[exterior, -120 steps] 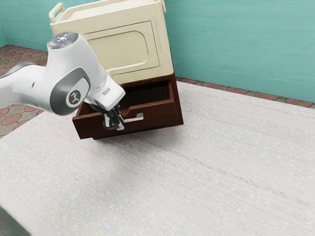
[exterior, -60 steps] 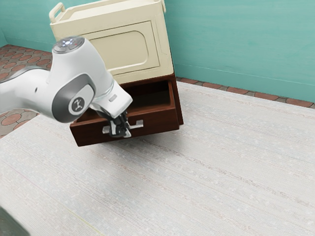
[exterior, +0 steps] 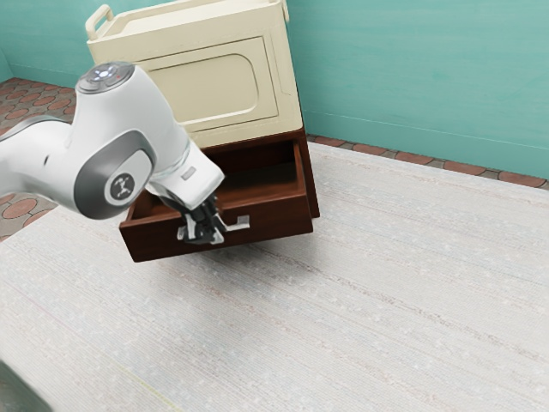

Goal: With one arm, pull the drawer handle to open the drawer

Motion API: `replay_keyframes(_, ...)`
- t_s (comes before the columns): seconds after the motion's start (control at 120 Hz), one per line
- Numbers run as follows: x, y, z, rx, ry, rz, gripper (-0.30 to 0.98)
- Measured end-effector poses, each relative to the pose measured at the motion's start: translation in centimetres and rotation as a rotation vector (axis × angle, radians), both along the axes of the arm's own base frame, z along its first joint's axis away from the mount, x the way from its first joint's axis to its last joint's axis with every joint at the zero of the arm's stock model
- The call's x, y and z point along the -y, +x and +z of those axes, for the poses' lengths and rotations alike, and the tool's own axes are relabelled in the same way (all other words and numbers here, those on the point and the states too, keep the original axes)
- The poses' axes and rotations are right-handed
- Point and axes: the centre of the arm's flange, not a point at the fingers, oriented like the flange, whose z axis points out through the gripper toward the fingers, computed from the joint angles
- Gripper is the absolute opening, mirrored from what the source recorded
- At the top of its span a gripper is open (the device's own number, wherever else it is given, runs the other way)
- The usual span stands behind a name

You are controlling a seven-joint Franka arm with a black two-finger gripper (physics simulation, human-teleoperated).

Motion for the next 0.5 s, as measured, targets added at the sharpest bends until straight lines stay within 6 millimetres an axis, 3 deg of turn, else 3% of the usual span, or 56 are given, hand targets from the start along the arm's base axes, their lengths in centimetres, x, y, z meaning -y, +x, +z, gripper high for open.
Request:
replay_keyframes(0.183, 0.6, -1.7, 1.4, 0.008, 0.002, -0.002, 0.08)
replay_keyframes(0.325, 1.1, -4.4, 3.8, 0.033, 0.008, -0.003, 0.13)
replay_keyframes(0.433, 0.5, -5.9, 6.1, 0.011, 0.007, 0.015, 0.33)
replay_keyframes(0.5, -1.3, -6.6, 8.7, -0.026, -0.006, 0.059, 0.43)
